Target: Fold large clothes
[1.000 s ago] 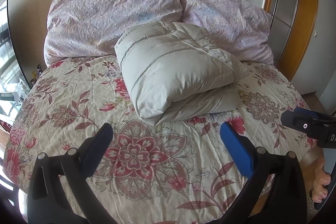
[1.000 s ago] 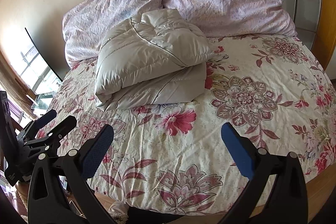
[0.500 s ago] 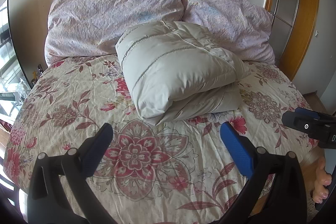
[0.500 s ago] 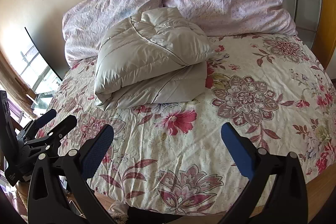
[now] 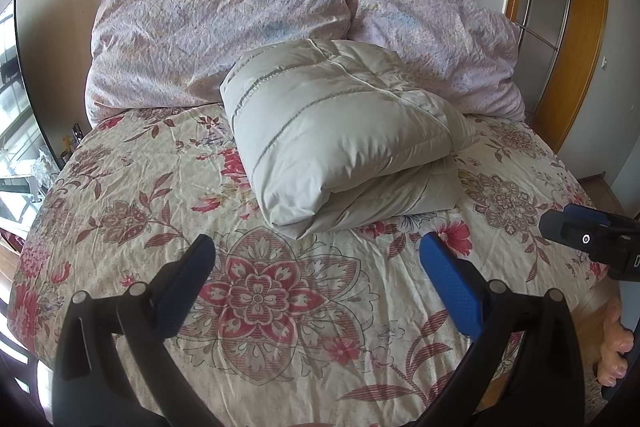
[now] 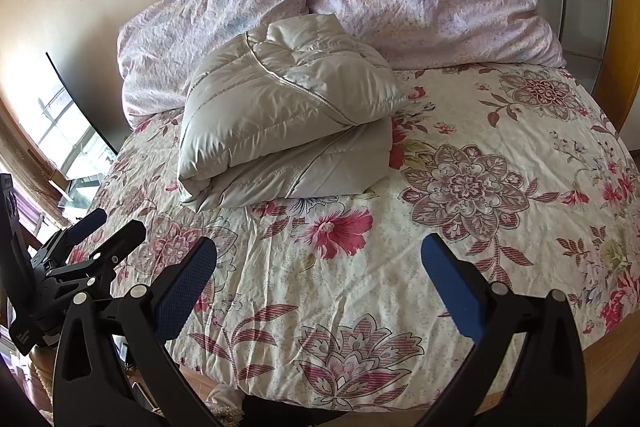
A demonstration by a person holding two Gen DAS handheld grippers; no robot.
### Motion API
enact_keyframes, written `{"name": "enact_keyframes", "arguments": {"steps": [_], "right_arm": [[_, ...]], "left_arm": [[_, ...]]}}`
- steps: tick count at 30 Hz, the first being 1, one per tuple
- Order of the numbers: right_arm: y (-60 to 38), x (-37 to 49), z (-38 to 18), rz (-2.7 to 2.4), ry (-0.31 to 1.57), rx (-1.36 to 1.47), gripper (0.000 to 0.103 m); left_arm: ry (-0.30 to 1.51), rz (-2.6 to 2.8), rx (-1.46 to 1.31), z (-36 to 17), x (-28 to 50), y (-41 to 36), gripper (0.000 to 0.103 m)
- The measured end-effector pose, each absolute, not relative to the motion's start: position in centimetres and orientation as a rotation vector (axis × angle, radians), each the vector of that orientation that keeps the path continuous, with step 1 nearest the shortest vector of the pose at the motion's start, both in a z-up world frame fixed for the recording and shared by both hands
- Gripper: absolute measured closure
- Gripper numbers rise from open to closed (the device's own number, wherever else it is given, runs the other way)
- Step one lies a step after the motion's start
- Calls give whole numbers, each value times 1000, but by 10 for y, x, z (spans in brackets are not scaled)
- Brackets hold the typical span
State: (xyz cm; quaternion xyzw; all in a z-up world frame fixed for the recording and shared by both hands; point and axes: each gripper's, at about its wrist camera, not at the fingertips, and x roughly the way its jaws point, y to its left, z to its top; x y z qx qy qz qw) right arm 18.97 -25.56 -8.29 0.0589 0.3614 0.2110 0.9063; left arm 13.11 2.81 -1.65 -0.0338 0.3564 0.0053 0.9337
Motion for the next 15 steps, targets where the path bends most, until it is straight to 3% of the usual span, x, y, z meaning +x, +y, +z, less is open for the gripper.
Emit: {"name": "enact_keyframes", "arguments": {"steps": [15], "right_arm": [[-255, 190, -83, 436, 748, 121, 1]], "left_arm": [[731, 10, -67, -18, 132, 30, 2]]}}
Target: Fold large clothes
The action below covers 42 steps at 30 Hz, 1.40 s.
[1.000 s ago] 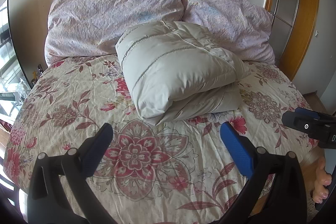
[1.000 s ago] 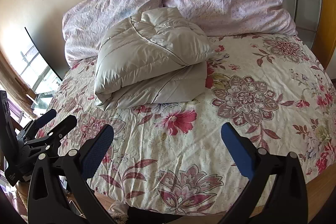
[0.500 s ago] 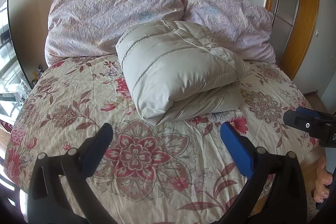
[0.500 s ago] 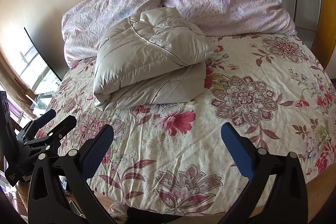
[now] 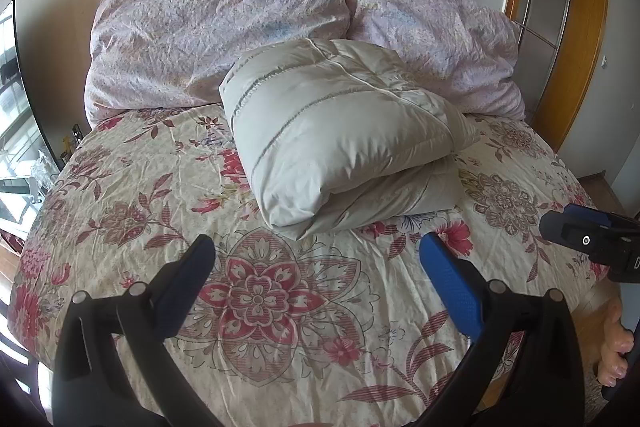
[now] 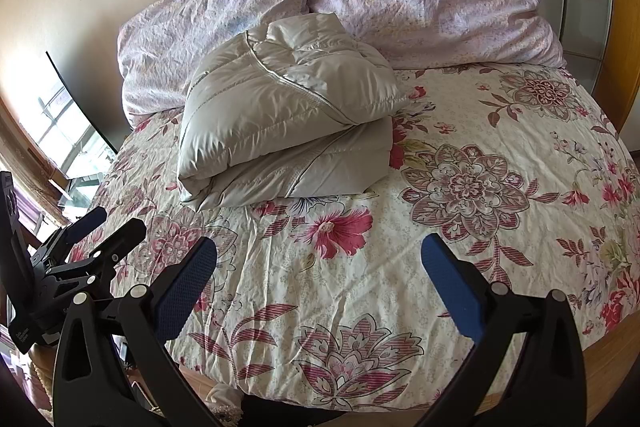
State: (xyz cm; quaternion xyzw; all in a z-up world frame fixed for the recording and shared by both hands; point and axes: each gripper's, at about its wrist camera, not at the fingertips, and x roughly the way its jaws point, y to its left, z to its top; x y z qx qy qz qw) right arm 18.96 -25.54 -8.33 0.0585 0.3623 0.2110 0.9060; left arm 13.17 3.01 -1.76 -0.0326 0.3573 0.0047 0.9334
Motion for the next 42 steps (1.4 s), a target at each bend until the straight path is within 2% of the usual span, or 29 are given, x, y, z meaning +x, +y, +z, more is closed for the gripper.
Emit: {"name": "enact_keyframes", "arguments": {"steps": [42], "right_arm": [[-257, 193, -85, 437, 752, 121, 1]], "left_arm": [[736, 14, -60, -22, 137, 27, 2]]}}
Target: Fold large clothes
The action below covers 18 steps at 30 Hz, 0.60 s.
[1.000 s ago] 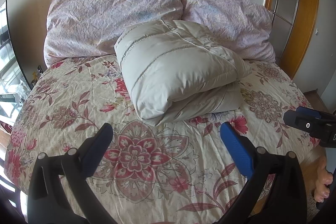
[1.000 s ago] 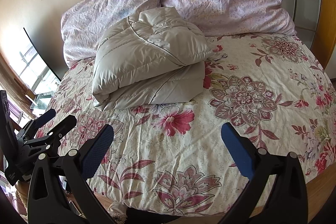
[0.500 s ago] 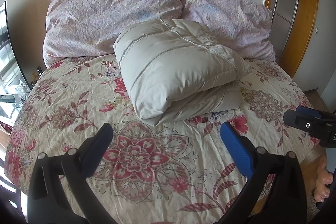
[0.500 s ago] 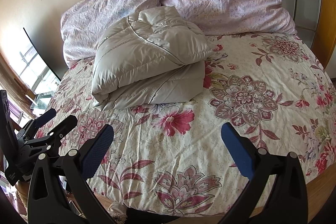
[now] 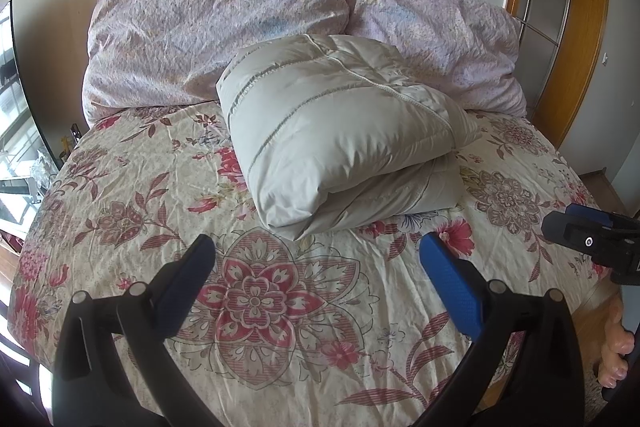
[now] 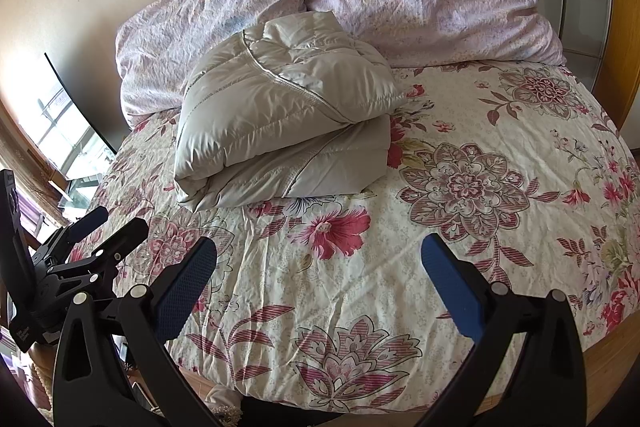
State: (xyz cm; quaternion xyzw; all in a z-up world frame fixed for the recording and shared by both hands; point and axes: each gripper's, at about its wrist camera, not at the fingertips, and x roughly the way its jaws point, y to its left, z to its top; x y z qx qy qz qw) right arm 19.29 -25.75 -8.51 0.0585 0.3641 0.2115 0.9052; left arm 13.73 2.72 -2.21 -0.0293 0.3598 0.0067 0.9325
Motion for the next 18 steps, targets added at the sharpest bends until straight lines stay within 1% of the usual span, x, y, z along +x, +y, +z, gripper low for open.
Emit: {"name": "enact_keyframes", "arguments": {"steps": [18], "right_arm": [[-258, 194, -86, 438, 754, 121, 1]], "left_arm": [[735, 14, -56, -22, 137, 27, 2]]}}
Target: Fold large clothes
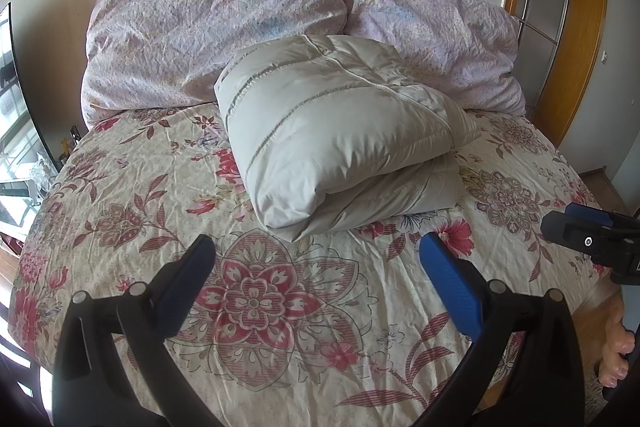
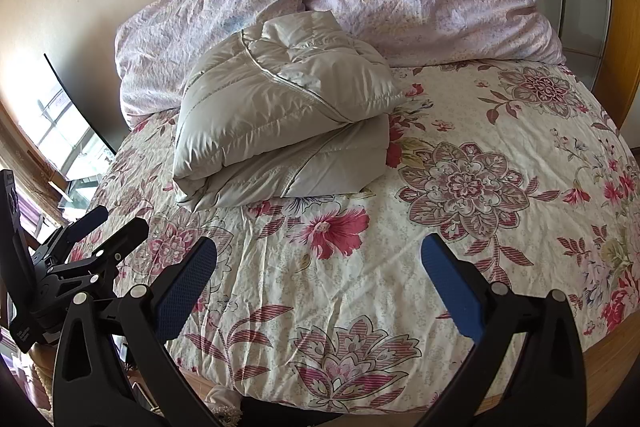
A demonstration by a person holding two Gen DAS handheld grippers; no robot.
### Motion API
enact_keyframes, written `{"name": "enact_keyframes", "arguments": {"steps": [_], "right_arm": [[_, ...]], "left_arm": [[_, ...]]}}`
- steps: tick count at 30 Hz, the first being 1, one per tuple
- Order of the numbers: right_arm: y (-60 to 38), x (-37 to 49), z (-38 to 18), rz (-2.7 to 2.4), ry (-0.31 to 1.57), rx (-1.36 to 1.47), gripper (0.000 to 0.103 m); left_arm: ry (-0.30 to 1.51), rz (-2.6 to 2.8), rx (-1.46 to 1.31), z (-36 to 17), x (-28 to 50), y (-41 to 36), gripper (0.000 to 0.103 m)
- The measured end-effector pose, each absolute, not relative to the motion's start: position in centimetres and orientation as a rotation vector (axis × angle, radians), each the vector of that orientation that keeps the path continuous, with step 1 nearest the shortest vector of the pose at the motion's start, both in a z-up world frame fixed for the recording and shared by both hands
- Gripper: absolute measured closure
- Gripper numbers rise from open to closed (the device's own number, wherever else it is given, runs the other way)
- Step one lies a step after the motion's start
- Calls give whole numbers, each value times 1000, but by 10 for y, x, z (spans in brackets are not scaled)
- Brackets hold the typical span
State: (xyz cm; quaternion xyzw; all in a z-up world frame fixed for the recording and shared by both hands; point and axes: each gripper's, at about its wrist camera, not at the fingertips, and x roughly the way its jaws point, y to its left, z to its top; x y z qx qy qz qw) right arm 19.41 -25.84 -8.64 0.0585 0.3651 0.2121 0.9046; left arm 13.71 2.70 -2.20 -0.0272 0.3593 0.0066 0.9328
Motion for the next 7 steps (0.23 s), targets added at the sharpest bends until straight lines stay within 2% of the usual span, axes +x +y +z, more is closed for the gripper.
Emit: {"name": "enact_keyframes", "arguments": {"steps": [7], "right_arm": [[-259, 194, -87, 438, 756, 123, 1]], "left_arm": [[742, 10, -58, -24, 138, 26, 2]]}}
